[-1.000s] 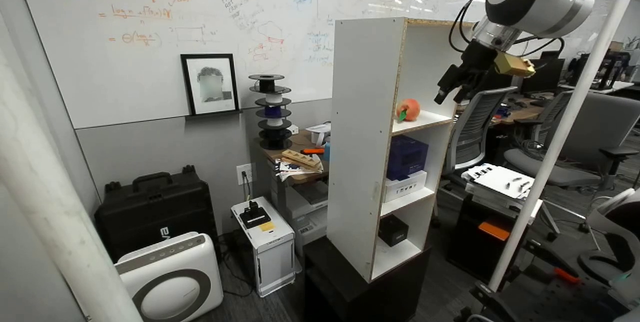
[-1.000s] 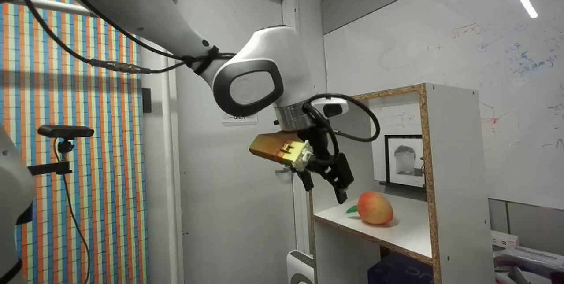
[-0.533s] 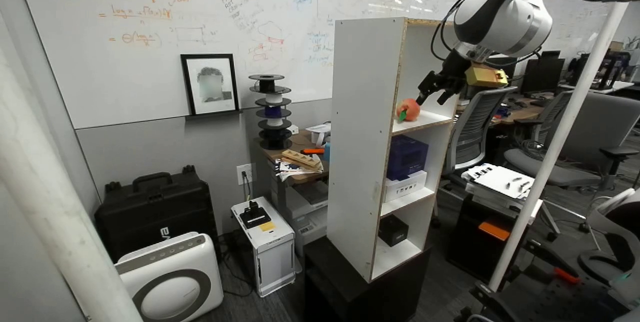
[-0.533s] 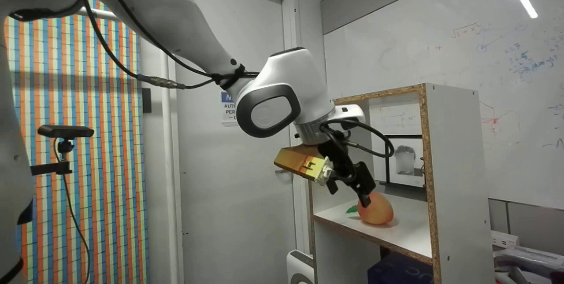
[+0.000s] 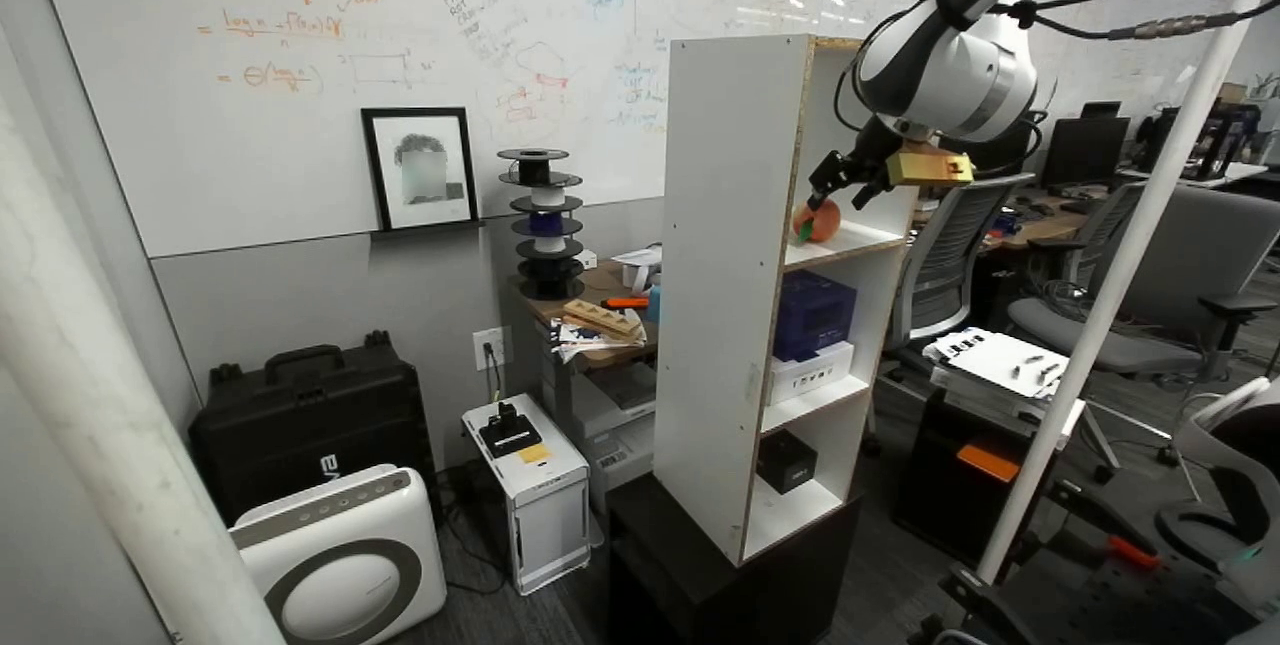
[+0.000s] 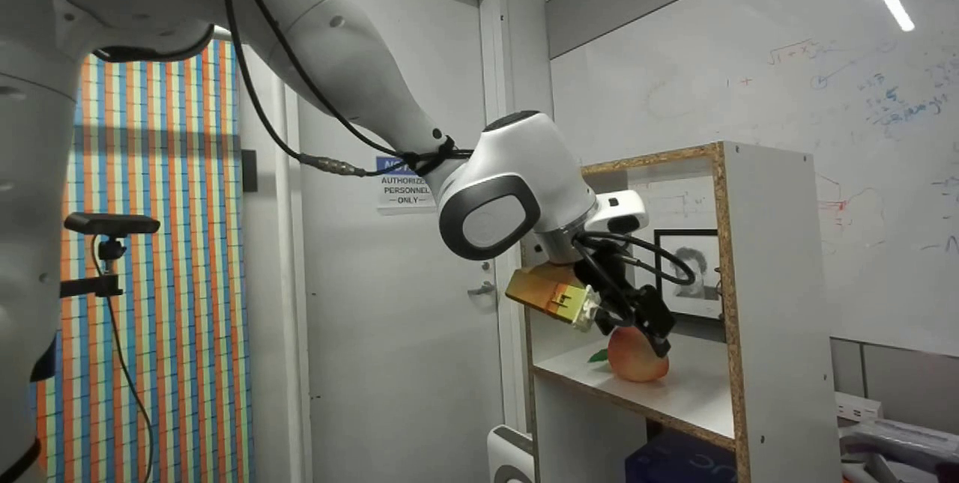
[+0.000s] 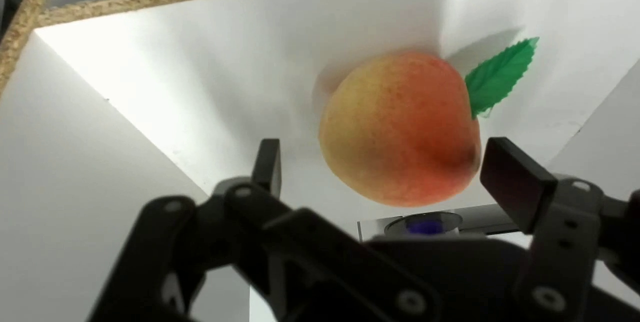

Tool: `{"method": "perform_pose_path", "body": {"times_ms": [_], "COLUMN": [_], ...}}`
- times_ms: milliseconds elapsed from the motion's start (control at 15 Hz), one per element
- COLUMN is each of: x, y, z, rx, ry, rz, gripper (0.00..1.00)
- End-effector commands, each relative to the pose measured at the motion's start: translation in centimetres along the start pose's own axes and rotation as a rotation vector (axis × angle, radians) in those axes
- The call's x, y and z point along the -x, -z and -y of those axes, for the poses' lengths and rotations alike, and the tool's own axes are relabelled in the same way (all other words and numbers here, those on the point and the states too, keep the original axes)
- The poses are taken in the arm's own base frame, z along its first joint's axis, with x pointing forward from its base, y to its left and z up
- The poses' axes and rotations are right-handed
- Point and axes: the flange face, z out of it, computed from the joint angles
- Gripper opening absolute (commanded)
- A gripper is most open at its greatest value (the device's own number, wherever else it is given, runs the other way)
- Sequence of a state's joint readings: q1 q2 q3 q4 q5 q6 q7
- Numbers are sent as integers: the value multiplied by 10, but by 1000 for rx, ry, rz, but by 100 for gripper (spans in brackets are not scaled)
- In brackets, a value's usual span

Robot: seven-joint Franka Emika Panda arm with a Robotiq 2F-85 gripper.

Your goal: Put the peach plushie on the top of the shelf

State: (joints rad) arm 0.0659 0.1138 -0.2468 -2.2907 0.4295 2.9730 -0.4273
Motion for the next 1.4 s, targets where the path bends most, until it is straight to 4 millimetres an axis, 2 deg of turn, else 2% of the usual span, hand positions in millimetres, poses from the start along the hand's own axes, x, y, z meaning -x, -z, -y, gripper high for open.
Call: {"method": "perform_pose_path", "body": {"times_ms": [0,333,400,467,667,867,1133,1333], "x": [-16,-17,-16,-15,-12,-10,-10,-1], "y": [-14,-27,-28,-28,-18,6,63,111], "z": [7,7,6,5,-2,-14,-24,-16], "rx": [12,32,35,35,29,48,39,-9], "ry": [-29,-19,-19,-20,-28,-35,-48,-2], "rz": [-47,-48,-47,-43,2,61,140,257], "gripper": [100,100,75,74,53,53,53,53]}}
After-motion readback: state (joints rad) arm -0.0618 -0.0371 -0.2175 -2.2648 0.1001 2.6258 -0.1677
